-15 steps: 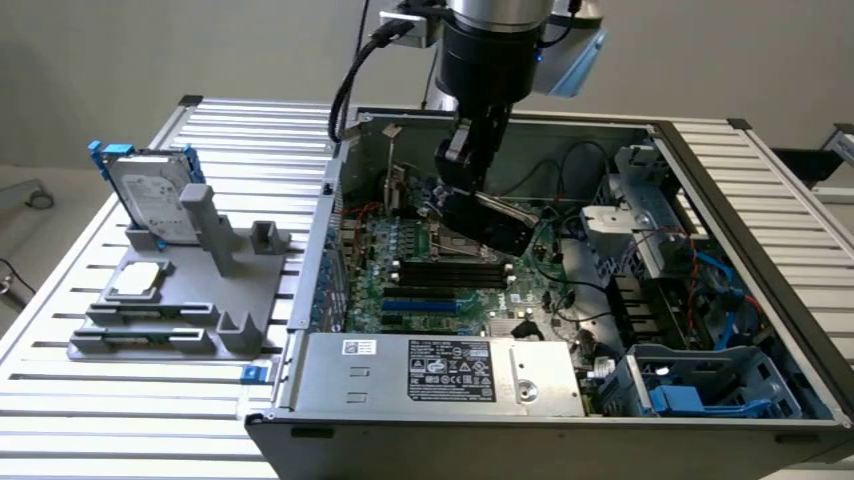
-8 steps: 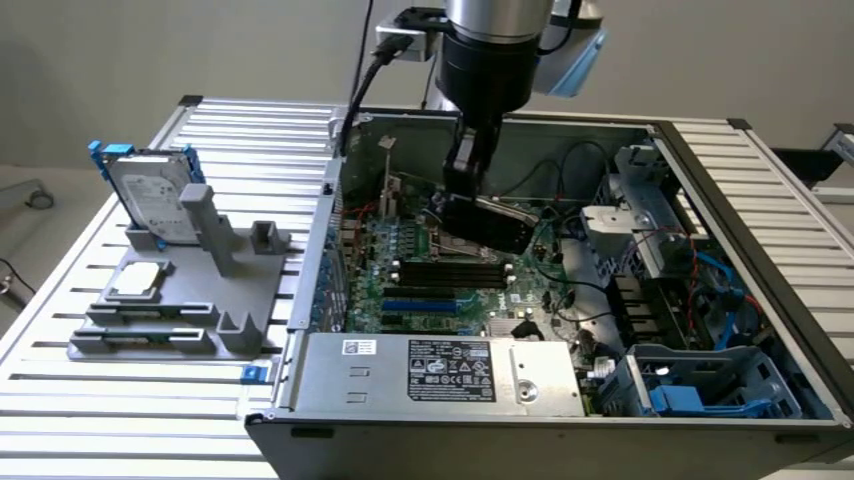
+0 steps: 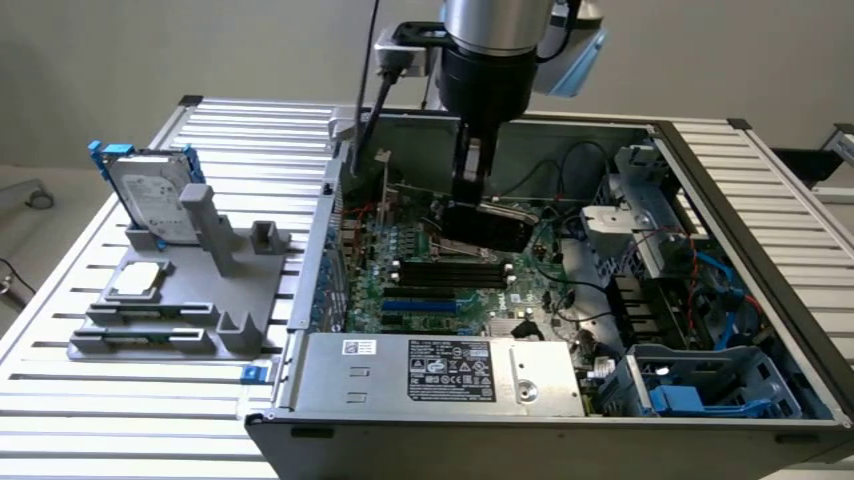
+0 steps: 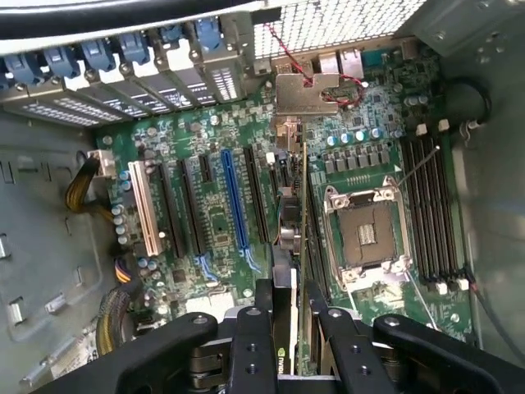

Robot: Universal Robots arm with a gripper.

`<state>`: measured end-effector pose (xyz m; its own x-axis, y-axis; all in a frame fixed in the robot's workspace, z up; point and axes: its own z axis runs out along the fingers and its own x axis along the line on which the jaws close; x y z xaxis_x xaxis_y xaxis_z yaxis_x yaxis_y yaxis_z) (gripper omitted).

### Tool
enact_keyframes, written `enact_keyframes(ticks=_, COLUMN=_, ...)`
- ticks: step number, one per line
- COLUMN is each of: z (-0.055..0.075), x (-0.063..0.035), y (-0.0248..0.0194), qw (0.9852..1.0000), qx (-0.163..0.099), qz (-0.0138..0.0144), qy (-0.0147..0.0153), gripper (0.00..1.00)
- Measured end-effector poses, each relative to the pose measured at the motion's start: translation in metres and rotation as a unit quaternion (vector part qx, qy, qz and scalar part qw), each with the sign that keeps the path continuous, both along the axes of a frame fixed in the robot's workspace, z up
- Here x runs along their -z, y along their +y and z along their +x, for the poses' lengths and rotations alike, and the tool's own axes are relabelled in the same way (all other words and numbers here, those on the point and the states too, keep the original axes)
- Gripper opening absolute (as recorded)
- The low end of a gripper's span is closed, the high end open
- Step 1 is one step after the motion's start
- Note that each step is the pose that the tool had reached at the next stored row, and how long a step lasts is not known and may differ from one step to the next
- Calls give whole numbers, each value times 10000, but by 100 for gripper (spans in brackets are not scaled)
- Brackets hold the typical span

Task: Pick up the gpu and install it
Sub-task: 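Insert the gpu into the slot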

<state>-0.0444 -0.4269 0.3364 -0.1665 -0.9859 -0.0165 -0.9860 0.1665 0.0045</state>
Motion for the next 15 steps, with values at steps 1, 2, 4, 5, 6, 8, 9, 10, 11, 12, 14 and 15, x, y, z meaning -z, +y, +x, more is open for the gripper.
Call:
enact_keyframes(ticks=1, z=0, x=11, y=0, qw=10000, qx=-90, qz=0, qy=-1, gripper=26)
enact_keyframes(ticks=2, z=0, x=22, y=0, qw=9998, qx=-179, qz=0, qy=-1, gripper=26)
enact_keyframes(ticks=4, z=0, x=45, y=0, qw=9993, qx=-362, qz=0, qy=-3, gripper=26)
enact_keyframes(ticks=5, z=0, x=57, y=0, qw=9990, qx=-452, qz=-1, qy=-4, gripper=26)
enact_keyframes(ticks=6, z=0, x=71, y=0, qw=9985, qx=-542, qz=0, qy=-6, gripper=26)
enact_keyframes(ticks=8, z=-2, x=106, y=0, qw=9975, qx=-712, qz=1, qy=-10, gripper=26)
enact_keyframes(ticks=9, z=-8, x=125, y=0, qw=9971, qx=-766, qz=3, qy=-13, gripper=26)
enact_keyframes(ticks=10, z=-15, x=143, y=0, qw=9967, qx=-808, qz=4, qy=-14, gripper=26)
enact_keyframes(ticks=11, z=-25, x=161, y=0, qw=9964, qx=-842, qz=4, qy=-15, gripper=26)
enact_keyframes(ticks=12, z=-38, x=179, y=0, qw=9962, qx=-868, qz=4, qy=-19, gripper=26)
enact_keyframes(ticks=14, z=-91, x=211, y=0, qw=9961, qx=-885, qz=3, qy=-30, gripper=26)
enact_keyframes(ticks=15, z=-130, x=226, y=0, qw=9961, qx=-886, qz=2, qy=-39, gripper=26)
